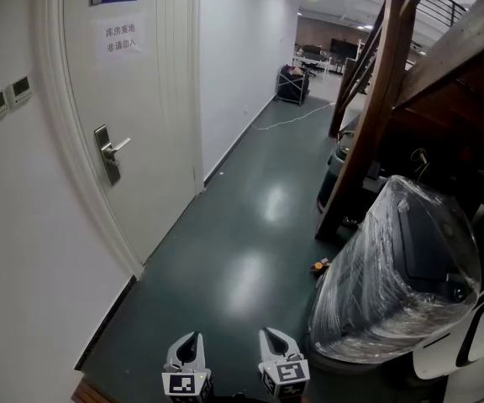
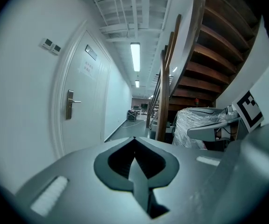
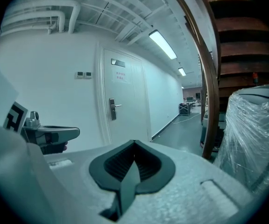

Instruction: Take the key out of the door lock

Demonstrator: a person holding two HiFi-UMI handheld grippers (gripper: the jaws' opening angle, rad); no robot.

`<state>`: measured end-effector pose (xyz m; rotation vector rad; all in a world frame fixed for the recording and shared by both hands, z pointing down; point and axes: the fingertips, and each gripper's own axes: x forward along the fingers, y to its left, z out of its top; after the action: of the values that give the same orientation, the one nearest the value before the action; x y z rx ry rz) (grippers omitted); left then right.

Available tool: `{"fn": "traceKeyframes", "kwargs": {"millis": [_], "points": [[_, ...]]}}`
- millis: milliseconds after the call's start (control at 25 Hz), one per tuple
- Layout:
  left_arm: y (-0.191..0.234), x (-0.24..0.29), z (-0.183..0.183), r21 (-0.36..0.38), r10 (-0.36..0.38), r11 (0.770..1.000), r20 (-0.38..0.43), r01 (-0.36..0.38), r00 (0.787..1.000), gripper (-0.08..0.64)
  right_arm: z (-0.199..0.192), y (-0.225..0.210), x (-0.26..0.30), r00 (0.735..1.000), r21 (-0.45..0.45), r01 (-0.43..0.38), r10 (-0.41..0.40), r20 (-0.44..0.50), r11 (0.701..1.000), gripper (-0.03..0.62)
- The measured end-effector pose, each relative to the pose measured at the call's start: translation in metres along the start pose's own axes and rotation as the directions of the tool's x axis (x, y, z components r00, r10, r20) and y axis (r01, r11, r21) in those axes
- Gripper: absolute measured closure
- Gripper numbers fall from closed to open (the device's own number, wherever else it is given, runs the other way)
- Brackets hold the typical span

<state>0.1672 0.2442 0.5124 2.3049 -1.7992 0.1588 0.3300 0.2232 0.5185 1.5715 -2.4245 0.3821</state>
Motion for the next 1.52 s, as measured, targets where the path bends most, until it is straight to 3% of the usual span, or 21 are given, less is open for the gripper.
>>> {"fn": "traceKeyframes", "kwargs": {"millis": [240, 480, 920, 1200, 1520], "points": [[0.051, 0.050, 0.014, -0.003, -0.006, 1.000, 0.006, 0.006, 1.000, 0.543, 0.024, 0.004, 0.070, 1.000, -0.037, 0.017, -0.018, -0.021, 0.999, 0.600], [0.115, 0.094, 0.043, 0.013, -0.013, 1.000, 0.039, 0.013, 0.999, 0.543, 0.076, 0.036, 0.146, 1.000, -0.073, 0.013, -0.013, 0.009, 0.997, 0.600], [0.206, 0.133, 0.064, 0.004, 0.042, 0.999, 0.069, -0.043, 0.997, 0.543, 0.125, 0.087, 0.242, 0.999, -0.112, 0.017, -0.013, 0.041, 0.994, 0.600], [0.261, 0.158, 0.078, -0.009, 0.089, 0.996, 0.085, -0.088, 0.992, 0.543, 0.135, 0.103, 0.298, 0.998, -0.122, -0.049, 0.053, 0.029, 0.991, 0.600], [0.301, 0.201, 0.084, -0.042, 0.227, 0.973, 0.065, -0.225, 0.972, 0.543, 0.151, 0.107, 0.375, 0.983, -0.145, -0.174, 0.181, 0.034, 0.974, 0.600]]}}
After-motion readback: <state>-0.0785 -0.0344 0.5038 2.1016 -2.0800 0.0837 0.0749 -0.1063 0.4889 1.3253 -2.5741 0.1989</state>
